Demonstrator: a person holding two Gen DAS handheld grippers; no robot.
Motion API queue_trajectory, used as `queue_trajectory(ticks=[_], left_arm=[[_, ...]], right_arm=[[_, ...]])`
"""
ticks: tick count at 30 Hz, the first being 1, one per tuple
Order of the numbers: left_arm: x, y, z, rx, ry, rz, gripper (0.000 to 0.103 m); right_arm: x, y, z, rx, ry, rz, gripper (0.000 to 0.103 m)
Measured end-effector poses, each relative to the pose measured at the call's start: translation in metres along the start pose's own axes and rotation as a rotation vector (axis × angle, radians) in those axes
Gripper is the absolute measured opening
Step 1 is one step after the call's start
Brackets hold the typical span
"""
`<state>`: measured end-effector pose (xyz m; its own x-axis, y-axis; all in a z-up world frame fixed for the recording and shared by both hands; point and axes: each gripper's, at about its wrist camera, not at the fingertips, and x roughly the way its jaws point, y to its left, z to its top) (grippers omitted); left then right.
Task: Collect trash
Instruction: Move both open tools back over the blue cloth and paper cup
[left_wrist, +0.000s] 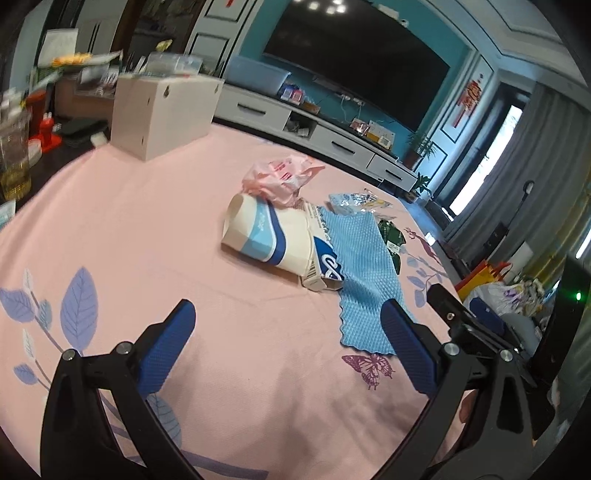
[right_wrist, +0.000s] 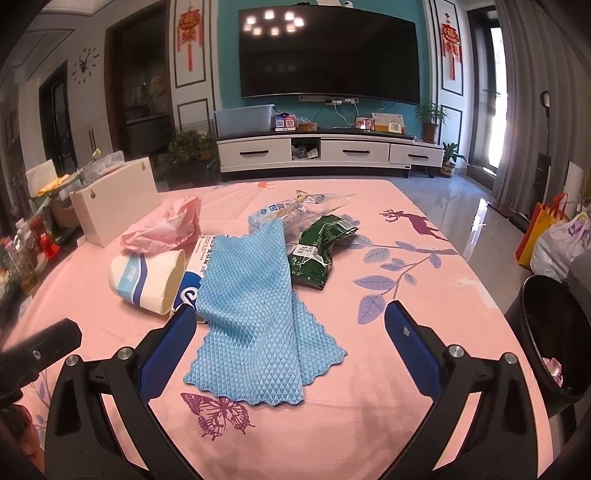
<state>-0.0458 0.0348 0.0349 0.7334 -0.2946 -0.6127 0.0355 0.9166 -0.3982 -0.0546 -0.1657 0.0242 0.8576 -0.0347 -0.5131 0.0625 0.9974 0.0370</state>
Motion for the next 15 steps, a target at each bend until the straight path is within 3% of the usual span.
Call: queue_trajectory(ticks=[7, 15], left_arm=[[0.010, 0.019, 0.002, -0.109, 0.075, 0.005, 0.100], [0.012, 0.027, 0.007, -0.124, 0.083, 0.047, 0.100]], right_arm=[[0.003, -0.009, 0.001, 0.059, 0.023, 0.027, 0.100], [0.001, -0.016, 0.003, 0.146, 0.059, 0.089, 0.100]])
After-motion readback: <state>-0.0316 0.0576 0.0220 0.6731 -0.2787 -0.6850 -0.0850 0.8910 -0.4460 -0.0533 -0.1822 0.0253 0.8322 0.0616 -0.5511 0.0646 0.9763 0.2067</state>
